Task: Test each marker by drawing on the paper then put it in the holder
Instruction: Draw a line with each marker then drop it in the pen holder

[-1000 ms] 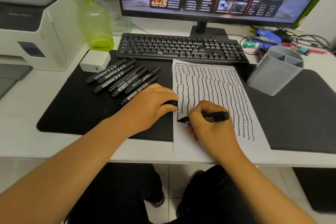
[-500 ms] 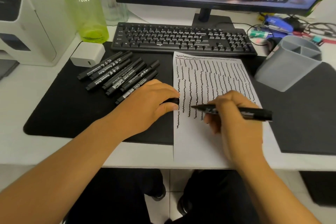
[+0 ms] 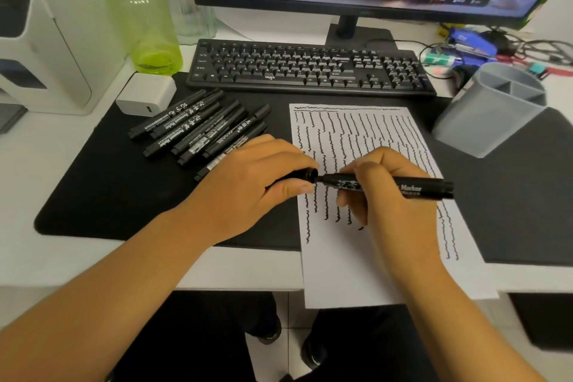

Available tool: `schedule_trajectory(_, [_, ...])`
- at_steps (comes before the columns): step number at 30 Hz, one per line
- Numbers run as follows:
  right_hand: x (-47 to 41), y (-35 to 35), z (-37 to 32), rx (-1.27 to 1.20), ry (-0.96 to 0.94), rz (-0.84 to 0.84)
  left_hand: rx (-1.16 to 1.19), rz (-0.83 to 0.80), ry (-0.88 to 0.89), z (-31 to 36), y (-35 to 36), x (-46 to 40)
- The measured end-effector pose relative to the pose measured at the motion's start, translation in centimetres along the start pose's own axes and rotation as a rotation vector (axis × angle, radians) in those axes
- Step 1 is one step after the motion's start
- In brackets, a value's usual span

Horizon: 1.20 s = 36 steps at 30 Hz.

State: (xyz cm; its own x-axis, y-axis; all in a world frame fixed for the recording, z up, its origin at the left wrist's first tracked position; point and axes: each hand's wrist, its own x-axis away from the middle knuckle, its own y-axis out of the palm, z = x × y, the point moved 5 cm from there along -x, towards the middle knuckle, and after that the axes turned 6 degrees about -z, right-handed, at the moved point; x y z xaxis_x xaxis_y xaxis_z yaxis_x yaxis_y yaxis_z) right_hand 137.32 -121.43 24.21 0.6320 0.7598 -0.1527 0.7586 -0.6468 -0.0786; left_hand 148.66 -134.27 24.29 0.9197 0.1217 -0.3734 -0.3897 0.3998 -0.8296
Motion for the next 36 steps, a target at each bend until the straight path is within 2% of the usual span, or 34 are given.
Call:
schedule_trajectory(7, [0.3, 0.8, -0.8, 0.077, -0.036, -0.152, 0.029, -0.024, 0.053, 1.7, -0.1, 0.0])
schedule_trajectory(12, [1.3, 2.9, -3.6, -0.002, -0.16, -0.217, 0.255, -0.107, 0.018, 3.0, -1.0, -0.5])
schedule_trajectory(14, [1.4, 3.2, -4.3, -0.021, -0.263, -0.179, 0.285, -0.164, 0.029, 3.7, -1.5, -0.9])
schedule_trajectory(16, [1.4, 2.0, -3.8, -0.035, -0.225, -0.221, 0.228, -0.202, 0.049, 4.4, -2.0, -1.5])
schedule_trajectory(19, [0.9, -1.0, -3.7, 0.056, -0.251, -0.362, 0.022, -0.208, 0.076, 4.7, -3.4, -2.4])
schedule_trajectory(21, [1.0, -4.0, -3.8, 0.033, -0.225, -0.335, -0.114, -0.2, 0.064, 4.4, -4.8, -2.9])
schedule_trajectory(23, [0.7, -5.3, -4.4, 0.231, -0.246, -0.297, -0.219, -0.223, 0.075, 4.7, -5.8, -3.5])
schedule_trajectory(25, [0.8, -4.7, -5.3, 0.59, -0.331, -0.348, -0.332, -0.256, 0.156, 6.1, -5.7, -4.3])
schedule_trajectory(27, [0.6, -4.4, -6.2, 0.802, -0.363, -0.405, -0.38, -0.207, 0.24, 7.4, -5.6, -4.9])
schedule_trajectory(28, [0.4, -4.8, -6.8, 0.822, -0.34, -0.415, -0.354, -0.167, 0.208, 7.3, -5.7, -5.1])
schedule_trajectory(30, [-0.7, -7.5, -8.3, 0.667, -0.281, -0.35, -0.306, -0.046, 0.042, 5.8, -6.6, -5.0])
schedule_trajectory(32, [-2.0, -11.7, -10.0, 0.488, -0.324, -0.124, -0.351, 0.037, -0.15, 3.2, -7.1, -3.8])
schedule_trajectory(36, [-5.5, -18.0, -10.7, 0.447, -0.331, 0.263, -0.468, -0.045, -0.546, -3.1, -6.0, -0.8])
